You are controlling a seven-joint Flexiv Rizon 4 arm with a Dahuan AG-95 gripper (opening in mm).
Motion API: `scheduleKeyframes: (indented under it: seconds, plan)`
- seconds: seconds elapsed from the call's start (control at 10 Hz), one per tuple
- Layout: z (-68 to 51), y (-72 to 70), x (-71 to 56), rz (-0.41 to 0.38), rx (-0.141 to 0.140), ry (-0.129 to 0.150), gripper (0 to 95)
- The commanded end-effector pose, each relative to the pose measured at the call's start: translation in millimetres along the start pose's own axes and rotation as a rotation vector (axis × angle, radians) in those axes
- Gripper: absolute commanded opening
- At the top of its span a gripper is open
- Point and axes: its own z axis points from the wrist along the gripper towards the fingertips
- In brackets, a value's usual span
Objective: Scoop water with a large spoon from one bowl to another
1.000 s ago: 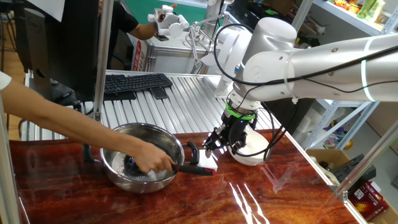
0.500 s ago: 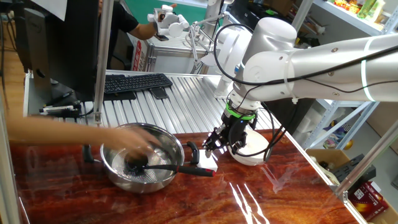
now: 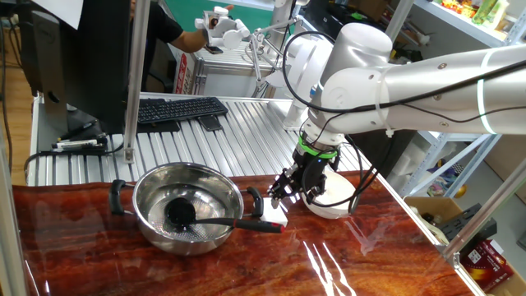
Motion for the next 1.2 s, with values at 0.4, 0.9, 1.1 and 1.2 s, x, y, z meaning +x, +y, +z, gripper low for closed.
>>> scheduleKeyframes:
  seconds: [0.4, 0.9, 1.1, 1.2]
  plan:
    - [0.4, 0.6, 1.3, -0.095, 0.092, 0.084, 0.0]
    - [1.3, 3.4, 4.8, -0.087, 0.093, 0.083, 0.0]
    - [1.1, 4.3, 5.4, -0.084, 0.093, 0.083, 0.0]
    - [1.0, 4.7, 5.7, -0.083, 0.093, 0.083, 0.0]
